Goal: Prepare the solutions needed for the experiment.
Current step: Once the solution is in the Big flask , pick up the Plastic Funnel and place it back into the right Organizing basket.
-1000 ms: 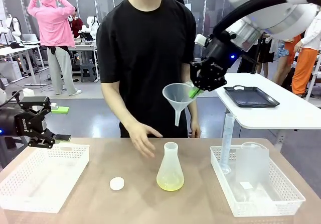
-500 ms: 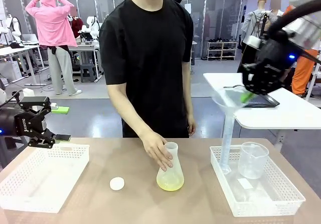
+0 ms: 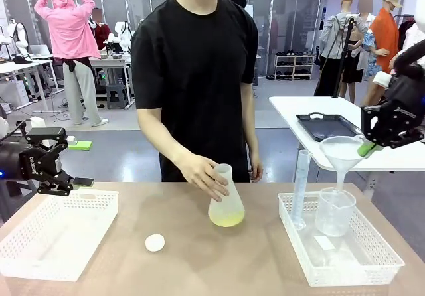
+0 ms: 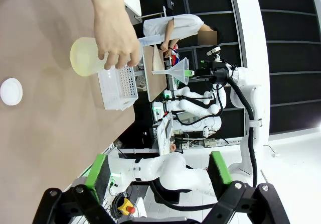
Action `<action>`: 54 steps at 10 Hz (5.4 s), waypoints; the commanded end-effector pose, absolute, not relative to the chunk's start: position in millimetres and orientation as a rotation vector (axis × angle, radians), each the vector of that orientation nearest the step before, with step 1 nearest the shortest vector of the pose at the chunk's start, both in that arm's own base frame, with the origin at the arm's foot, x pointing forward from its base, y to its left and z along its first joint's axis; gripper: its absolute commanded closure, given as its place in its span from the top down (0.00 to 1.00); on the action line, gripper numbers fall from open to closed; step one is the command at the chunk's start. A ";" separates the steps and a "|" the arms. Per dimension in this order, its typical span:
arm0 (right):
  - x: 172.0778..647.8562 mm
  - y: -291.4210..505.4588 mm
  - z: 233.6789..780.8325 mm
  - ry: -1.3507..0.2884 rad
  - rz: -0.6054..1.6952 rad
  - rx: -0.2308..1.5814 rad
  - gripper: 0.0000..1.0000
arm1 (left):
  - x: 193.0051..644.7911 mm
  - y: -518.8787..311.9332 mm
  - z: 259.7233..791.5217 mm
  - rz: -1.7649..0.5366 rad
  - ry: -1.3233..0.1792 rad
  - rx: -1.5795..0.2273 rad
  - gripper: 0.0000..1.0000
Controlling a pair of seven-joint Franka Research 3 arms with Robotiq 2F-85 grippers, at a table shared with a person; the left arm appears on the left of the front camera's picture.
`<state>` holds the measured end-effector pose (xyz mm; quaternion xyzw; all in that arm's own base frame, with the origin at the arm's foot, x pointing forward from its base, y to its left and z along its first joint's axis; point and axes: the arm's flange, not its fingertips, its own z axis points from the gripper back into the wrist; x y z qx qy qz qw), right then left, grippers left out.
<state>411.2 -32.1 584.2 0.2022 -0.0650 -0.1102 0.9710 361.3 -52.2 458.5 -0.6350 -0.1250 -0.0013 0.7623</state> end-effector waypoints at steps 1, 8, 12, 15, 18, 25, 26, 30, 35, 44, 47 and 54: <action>411.8 -22.6 584.1 -0.128 -0.191 0.404 0.00 | 358.1 -53.9 459.1 0.001 -0.273 -1.403 1.00; 396.5 -2.9 540.1 0.071 -0.265 0.401 0.04 | 358.1 -53.9 459.1 0.001 -0.273 -1.403 1.00; 381.1 9.6 477.9 0.193 -0.325 0.349 0.04 | 358.1 -53.9 459.1 0.001 -0.273 -1.403 1.00; 399.4 18.8 445.6 0.158 -0.346 0.327 0.04 | 358.1 -53.9 459.1 0.001 -0.273 -1.403 1.00; 420.3 16.8 430.2 0.142 -0.392 0.335 0.04 | 358.1 -53.9 459.1 0.001 -0.273 -1.403 1.00; 422.0 10.2 490.1 0.183 -0.351 0.370 0.04 | 358.1 -53.9 459.1 0.001 -0.273 -1.403 1.00; 433.7 10.1 485.6 0.126 -0.344 0.390 0.04 | 358.1 -53.9 459.1 0.001 -0.273 -1.403 1.00; 467.2 11.1 452.8 0.132 -0.396 0.393 0.04 | 358.1 -53.9 459.1 0.001 -0.273 -1.403 1.00; 485.4 14.1 414.8 0.203 -0.420 0.320 0.24 | 358.1 -53.9 459.1 0.001 -0.273 -1.403 1.00; 484.6 8.2 411.0 0.190 -0.395 0.343 0.80 | 358.1 -53.9 459.1 0.001 -0.273 -1.403 1.00; 484.6 8.2 411.0 0.190 -0.395 0.343 0.80 | 358.1 -53.9 459.1 0.001 -0.273 -1.403 1.00; 484.6 8.2 411.0 0.190 -0.395 0.343 0.80 | 358.1 -53.9 459.1 0.001 -0.273 -1.403 1.00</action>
